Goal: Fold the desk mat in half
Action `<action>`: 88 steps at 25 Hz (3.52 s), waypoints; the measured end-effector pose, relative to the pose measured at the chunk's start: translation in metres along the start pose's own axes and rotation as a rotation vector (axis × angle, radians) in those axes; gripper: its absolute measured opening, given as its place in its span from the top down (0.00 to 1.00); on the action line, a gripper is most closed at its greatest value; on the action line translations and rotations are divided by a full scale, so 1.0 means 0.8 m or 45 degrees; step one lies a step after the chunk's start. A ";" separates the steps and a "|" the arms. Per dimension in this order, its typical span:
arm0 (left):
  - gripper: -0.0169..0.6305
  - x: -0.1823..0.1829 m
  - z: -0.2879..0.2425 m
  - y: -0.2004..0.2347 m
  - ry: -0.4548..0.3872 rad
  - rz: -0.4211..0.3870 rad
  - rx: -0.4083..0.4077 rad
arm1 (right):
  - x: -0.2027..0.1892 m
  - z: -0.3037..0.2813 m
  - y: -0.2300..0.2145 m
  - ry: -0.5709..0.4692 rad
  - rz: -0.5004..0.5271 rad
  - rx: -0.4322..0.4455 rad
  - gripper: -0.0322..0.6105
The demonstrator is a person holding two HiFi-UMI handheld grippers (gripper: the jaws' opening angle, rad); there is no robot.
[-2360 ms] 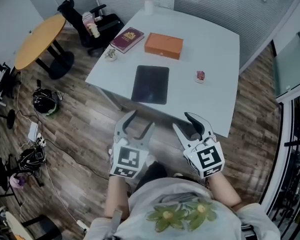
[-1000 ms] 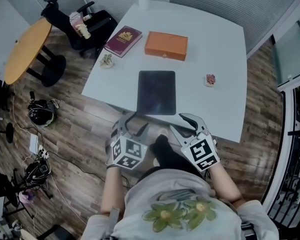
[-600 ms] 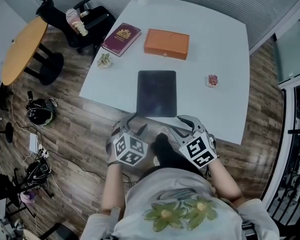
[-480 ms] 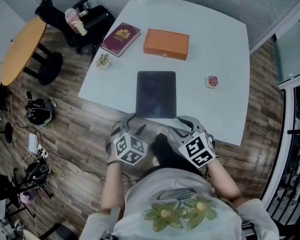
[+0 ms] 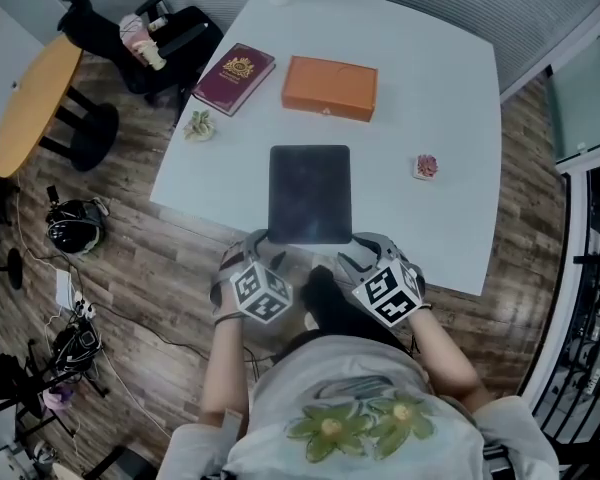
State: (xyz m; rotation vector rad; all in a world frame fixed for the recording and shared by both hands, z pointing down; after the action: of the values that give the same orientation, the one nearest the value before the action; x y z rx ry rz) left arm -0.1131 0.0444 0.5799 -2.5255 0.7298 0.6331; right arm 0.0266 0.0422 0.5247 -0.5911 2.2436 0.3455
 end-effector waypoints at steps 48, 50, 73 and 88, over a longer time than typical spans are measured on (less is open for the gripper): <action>0.95 -0.041 -0.048 0.000 0.114 0.133 -0.208 | -0.095 -0.086 -0.005 0.314 0.169 0.092 0.68; 0.95 -0.036 -0.046 0.005 0.095 0.175 -0.204 | -0.098 -0.089 -0.004 0.323 0.202 0.091 0.68; 0.96 -0.015 -0.035 0.032 0.029 0.275 -0.194 | -0.083 -0.078 -0.015 0.311 0.265 0.062 0.91; 0.95 -0.001 -0.036 0.058 -0.022 0.285 -0.144 | -0.048 -0.066 -0.044 0.248 0.204 0.009 0.91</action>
State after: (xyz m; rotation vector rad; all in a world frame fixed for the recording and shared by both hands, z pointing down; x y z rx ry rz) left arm -0.1319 -0.0062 0.5908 -2.5572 1.0062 0.7899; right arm 0.0344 0.0011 0.5863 -0.4586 2.4867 0.3741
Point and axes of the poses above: the fingertips, and each gripper's own axes: z backward along the fingers, y to its left, x out of its top, the point moved 1 cm from there along z, backward along the fingers, and after that the axes turned 6 degrees about -y, right-handed, at the moved point
